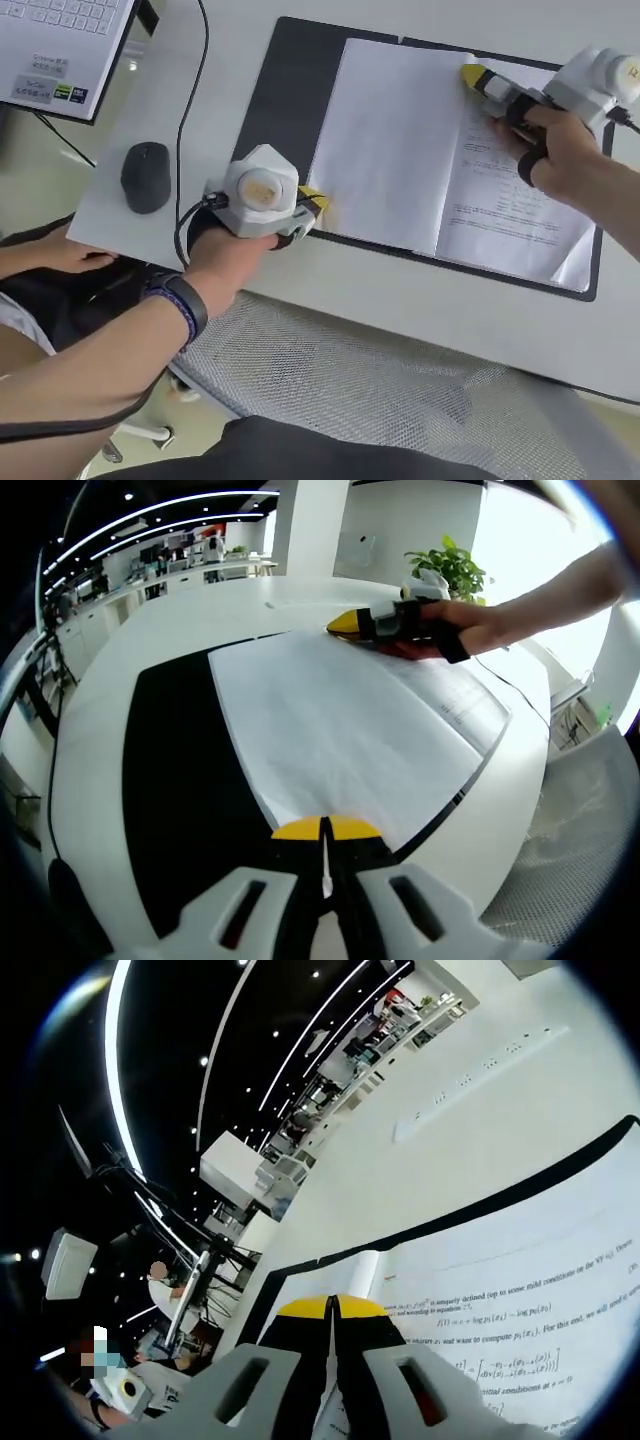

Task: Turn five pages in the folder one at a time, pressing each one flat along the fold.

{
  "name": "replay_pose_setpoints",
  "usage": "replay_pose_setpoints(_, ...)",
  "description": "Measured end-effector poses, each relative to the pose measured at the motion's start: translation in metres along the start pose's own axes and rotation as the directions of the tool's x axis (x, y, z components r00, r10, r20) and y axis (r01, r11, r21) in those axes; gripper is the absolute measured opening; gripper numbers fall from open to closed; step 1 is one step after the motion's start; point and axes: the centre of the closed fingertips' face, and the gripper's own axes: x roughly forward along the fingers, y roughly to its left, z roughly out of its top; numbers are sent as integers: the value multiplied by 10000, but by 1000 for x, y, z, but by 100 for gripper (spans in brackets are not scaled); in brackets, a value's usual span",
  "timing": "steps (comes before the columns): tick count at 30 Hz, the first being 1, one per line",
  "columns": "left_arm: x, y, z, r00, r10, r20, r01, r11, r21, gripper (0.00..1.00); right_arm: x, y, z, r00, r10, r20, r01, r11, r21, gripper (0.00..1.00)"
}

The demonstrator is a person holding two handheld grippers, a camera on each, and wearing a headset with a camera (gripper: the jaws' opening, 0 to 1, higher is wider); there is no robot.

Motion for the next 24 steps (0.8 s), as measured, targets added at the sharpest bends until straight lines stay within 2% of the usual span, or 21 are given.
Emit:
replay_pose_setpoints(5,0,-1,0,10000,-76,-28,76,9999,98,0,-15,16,-20,9993,287,-219,-289,9995,-104,0)
replay_pose_setpoints(7,0,-1,0,10000,-84,-32,85,9999,150,0,-18,15,-24,9988,354,-339,-359,9992,-162,0)
replay_pose_setpoints(15,0,-2,0,9999,-119,-13,119,9997,213,0,-39,27,-53,9955,638,-703,-667,9970,-400,0)
replay_pose_setpoints(21,1,-2,0,9999,-123,2,123,9997,221,0,-60,46,-79,9911,892,-993,-926,9952,-303,0)
replay_pose_setpoints(24,2,-2,0,9999,-127,-28,127,9997,229,0,-71,57,-96,9858,1101,-1270,-1158,9925,-384,0)
